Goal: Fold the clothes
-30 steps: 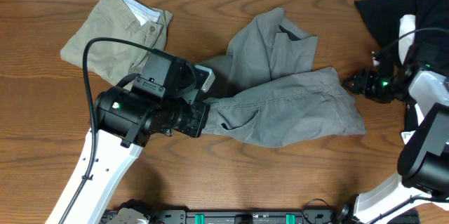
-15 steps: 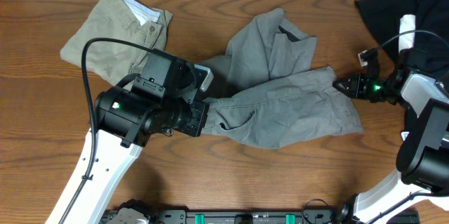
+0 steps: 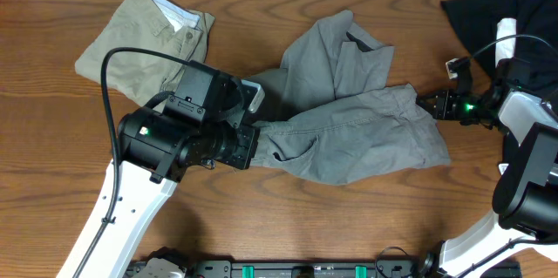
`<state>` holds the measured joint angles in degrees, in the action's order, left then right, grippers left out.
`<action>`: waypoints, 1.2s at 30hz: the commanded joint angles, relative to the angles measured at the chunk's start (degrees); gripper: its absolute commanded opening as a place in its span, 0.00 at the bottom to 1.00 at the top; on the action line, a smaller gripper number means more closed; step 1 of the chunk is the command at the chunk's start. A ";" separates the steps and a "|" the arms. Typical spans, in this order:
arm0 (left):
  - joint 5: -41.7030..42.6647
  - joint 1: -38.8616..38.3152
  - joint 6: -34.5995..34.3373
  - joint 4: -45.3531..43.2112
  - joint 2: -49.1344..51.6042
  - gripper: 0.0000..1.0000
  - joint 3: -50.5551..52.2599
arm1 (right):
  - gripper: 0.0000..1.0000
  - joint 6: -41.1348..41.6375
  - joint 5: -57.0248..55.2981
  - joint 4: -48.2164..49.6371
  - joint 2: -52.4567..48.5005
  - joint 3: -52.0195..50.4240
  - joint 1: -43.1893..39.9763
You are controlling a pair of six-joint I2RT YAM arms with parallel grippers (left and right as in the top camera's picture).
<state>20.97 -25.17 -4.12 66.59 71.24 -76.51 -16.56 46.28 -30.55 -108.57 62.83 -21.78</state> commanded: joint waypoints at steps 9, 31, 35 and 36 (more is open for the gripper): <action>-0.33 0.26 -0.74 -0.31 -0.90 0.06 -0.33 | 0.01 -5.35 12.41 -0.20 9.05 0.20 -0.09; -0.74 0.26 -0.92 -1.62 -0.90 0.06 -0.33 | 0.51 3.85 -8.74 1.73 0.72 0.13 0.44; -0.74 0.26 -0.94 -1.64 -0.90 0.06 -0.33 | 0.41 1.40 -0.94 1.38 0.31 0.13 0.50; -0.74 0.26 -0.94 -1.64 -0.90 0.06 -0.33 | 0.41 1.44 -0.79 1.36 0.31 0.13 0.48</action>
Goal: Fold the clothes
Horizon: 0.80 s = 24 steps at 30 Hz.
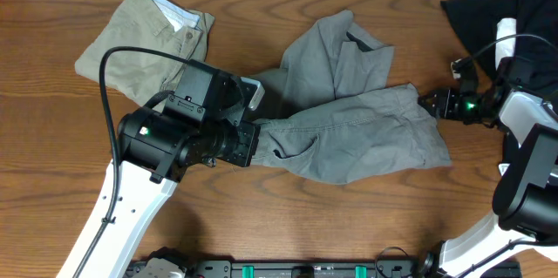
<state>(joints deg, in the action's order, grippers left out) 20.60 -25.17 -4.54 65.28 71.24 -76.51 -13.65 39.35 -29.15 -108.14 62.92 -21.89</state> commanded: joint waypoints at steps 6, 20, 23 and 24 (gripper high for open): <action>-0.35 0.26 -0.52 -0.31 -0.90 0.06 -0.33 | 0.44 -2.05 5.35 -1.60 -0.15 0.04 0.59; -0.33 0.26 -0.55 -0.92 -0.90 0.06 -0.33 | 0.37 -3.72 0.81 -3.06 -0.31 0.00 4.39; -0.33 0.24 -0.55 -0.92 -0.90 0.06 -0.33 | 0.43 -3.45 -6.67 -3.17 -0.31 0.00 5.70; -0.33 0.24 -0.52 -0.98 -0.90 0.06 -0.33 | 0.41 -3.21 -8.39 -3.17 -0.31 0.00 5.95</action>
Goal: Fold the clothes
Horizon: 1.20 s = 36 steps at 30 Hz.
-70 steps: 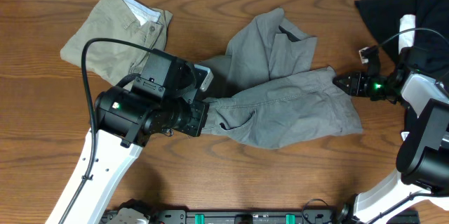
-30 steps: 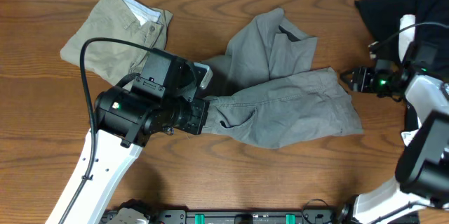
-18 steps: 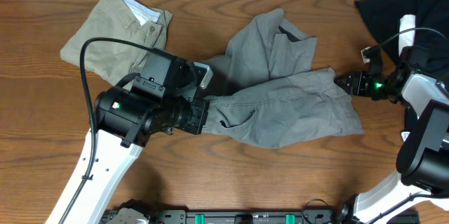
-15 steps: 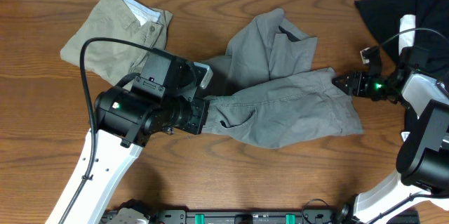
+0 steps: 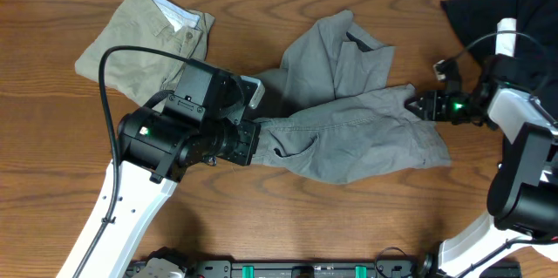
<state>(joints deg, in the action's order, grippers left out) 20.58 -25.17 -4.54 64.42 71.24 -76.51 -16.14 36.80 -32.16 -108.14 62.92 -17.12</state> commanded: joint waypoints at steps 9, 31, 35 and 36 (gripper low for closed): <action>-0.31 0.24 -0.55 -0.94 -0.90 0.06 -0.33 | 0.01 -0.61 -0.11 0.17 0.48 0.04 1.33; -2.19 1.86 -0.52 0.52 -2.01 0.06 -8.48 | 0.01 21.84 9.70 10.32 26.93 0.79 -10.60; -5.27 3.80 -0.48 2.82 -4.28 0.06 -15.19 | 0.01 25.46 21.46 15.50 28.89 0.83 -15.98; -5.20 4.22 -0.50 2.95 -4.72 0.06 -16.85 | 0.01 27.08 23.87 17.64 29.86 0.83 -17.25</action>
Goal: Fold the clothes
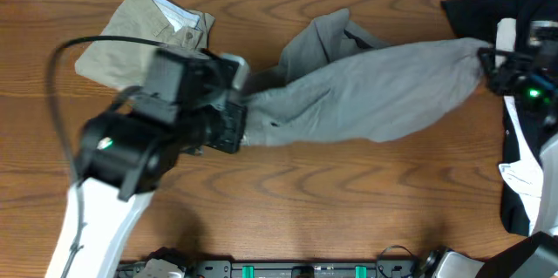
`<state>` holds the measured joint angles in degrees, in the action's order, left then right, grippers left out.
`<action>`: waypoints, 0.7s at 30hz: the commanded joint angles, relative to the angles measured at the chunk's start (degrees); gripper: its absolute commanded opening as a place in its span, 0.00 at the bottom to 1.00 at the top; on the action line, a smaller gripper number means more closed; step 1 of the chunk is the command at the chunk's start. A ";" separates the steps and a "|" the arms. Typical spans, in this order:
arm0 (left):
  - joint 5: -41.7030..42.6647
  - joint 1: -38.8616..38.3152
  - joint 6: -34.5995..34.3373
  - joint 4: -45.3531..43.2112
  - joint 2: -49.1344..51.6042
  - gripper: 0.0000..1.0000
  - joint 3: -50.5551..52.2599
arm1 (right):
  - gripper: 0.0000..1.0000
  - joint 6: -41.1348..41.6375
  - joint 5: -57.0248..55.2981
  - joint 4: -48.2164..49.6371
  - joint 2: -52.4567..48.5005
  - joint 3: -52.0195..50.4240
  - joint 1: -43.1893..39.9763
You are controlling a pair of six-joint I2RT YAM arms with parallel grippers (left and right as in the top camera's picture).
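A grey garment [366,95] hangs stretched in a long band across the middle of the table. My left gripper [248,128] is shut on its left end, the fingers mostly hidden under the wrist. My right gripper [486,57] is shut on the right end, at the far right beside the black clothes. A part of the grey garment [327,34] is bunched up behind the band. The left arm is blurred.
A folded khaki garment [139,30] lies at the back left, just behind my left arm. Black clothes [484,8] are heaped at the back right corner and run down the right edge [523,169] with a white piece among them.
My right gripper has moved right and to the back with the garment's right end. My left arm has shifted left. The garment, rumpled before, is now pulled out long.
My left gripper held the grey garment's left end throughout, while the garment lay rumpled in the middle. My right gripper stood just off its right edge, then came in onto that edge. Now both ends are held and the garment is stretched between them.
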<state>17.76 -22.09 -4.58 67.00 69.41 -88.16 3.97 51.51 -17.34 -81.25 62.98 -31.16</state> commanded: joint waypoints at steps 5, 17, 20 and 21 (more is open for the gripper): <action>-2.27 1.62 -0.42 0.57 -3.63 0.06 -15.04 | 0.01 25.66 18.18 23.37 9.22 0.76 -10.36; -1.75 1.62 6.58 0.26 -3.61 0.06 -29.33 | 0.01 82.88 29.09 88.43 10.82 5.27 -16.11; -1.77 1.60 7.58 0.22 -3.63 0.06 -31.32 | 0.01 86.20 30.21 88.32 10.95 7.65 -16.02; -1.75 1.60 7.56 0.24 -3.63 0.06 -31.85 | 0.01 87.43 30.21 88.26 11.17 8.61 -16.02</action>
<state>16.47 -20.78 0.69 67.70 66.19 -117.56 80.88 80.86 70.61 -70.39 68.31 -46.70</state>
